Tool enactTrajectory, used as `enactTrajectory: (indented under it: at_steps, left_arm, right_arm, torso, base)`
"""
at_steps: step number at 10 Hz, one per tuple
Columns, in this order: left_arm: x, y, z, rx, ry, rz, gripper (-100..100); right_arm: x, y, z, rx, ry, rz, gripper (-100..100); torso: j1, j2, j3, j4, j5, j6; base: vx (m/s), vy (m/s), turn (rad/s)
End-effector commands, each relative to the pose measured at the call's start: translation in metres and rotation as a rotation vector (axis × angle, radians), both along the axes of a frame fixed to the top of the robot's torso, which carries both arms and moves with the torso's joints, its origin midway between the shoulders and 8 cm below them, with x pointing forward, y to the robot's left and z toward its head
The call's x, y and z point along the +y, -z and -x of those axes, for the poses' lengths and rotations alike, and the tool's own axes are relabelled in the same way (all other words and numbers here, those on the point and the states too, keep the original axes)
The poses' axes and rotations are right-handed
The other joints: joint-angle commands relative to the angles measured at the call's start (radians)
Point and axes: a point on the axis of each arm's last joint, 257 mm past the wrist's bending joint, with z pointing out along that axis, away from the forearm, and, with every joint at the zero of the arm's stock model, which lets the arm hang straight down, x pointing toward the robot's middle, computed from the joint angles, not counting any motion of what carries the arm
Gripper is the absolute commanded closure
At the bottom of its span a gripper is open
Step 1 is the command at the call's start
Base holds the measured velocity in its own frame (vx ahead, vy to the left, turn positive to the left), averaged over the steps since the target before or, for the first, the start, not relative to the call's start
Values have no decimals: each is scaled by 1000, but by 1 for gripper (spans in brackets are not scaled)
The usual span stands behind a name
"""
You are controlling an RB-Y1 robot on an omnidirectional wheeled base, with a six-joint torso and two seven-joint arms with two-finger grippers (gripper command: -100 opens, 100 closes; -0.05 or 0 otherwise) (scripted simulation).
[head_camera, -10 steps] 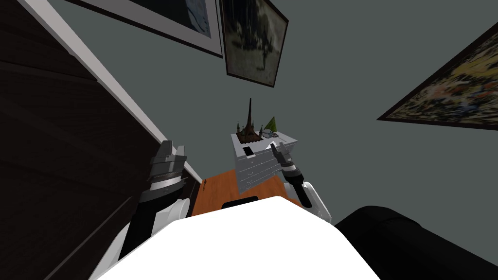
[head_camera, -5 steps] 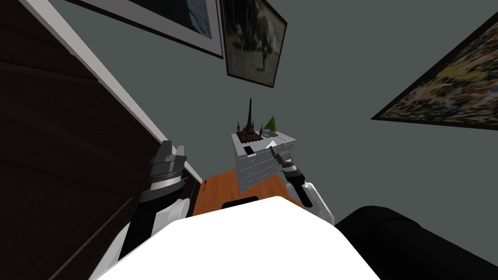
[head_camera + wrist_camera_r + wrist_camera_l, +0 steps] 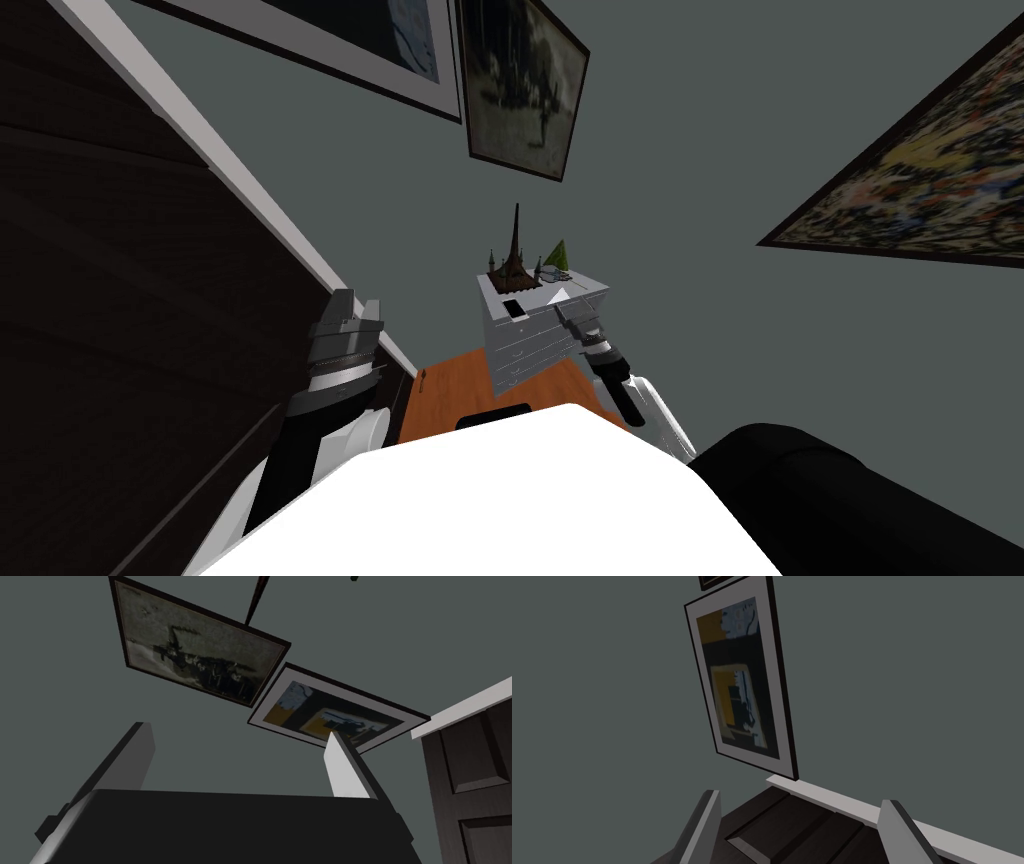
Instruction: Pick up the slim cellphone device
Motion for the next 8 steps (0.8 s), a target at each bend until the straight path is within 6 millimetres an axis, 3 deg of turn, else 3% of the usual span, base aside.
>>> enactTrajectory:
  at_steps: [1,8]
  left_arm:
    - [0,0,0,0,0,0,0]
    - [0,0,0,0,0,0,0]
  right_arm:
    - [-4,9,-3,14,43,91,-100]
    - [-19,52,-15,84,176,453,-100]
  torso:
    - [0,0,0,0,0,0]
    - [2,-1,0,0,0,0]
  base:
    - [-7,38,-16]
    - [0,59,-6]
